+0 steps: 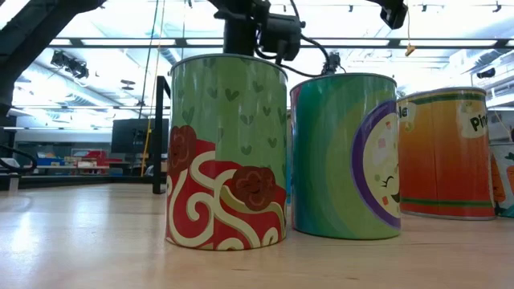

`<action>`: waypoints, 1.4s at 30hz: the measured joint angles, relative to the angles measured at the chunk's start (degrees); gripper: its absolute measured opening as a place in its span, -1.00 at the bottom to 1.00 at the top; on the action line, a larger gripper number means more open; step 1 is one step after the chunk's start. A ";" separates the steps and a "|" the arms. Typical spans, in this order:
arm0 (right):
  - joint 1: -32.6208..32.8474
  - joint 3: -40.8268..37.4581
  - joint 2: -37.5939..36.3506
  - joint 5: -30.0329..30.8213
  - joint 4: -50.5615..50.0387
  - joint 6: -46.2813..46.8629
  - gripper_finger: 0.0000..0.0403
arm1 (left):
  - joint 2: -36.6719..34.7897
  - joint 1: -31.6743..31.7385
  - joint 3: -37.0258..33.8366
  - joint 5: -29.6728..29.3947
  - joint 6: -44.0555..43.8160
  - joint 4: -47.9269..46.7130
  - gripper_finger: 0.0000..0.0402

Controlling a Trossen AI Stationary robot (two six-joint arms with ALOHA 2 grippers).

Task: Pick and place cans onto a shelf
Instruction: Put the canned meatballs on the shelf

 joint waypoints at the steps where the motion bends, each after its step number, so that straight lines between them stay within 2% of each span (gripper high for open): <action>1: 0.00 0.00 0.00 0.01 0.00 0.00 0.40 | 0.00 0.75 0.83 1.44 -1.00 -1.04 0.85; 3: 0.00 0.00 0.00 0.00 0.00 0.00 0.40 | 0.00 2.05 2.90 3.05 -2.79 -1.47 0.81; 9: 0.00 0.00 0.00 0.00 -0.02 -0.07 0.40 | -0.11 5.05 7.80 2.73 -7.66 2.27 0.73; 14: 0.00 0.00 0.02 0.00 -0.02 -0.12 0.40 | 0.12 7.41 7.31 2.74 -13.45 6.45 0.72; 21: 0.00 0.00 0.02 -0.02 0.03 -0.20 0.40 | 3.20 9.16 6.74 8.94 -19.21 12.76 0.72; 23: 0.00 0.00 0.02 -0.02 -0.01 -0.19 0.40 | 3.74 8.91 6.80 11.53 -19.51 14.12 0.72; 27: 0.02 0.00 0.04 -0.02 0.02 -0.06 0.40 | 5.03 8.17 6.75 11.84 -19.13 12.12 0.72; 37: 0.28 0.00 0.04 -0.02 0.02 -0.13 0.40 | 5.46 7.05 6.75 19.45 -15.65 8.00 0.72; 42: 0.28 0.00 0.04 -0.02 0.00 -0.13 0.40 | 5.46 5.23 6.75 20.27 -13.22 7.67 0.72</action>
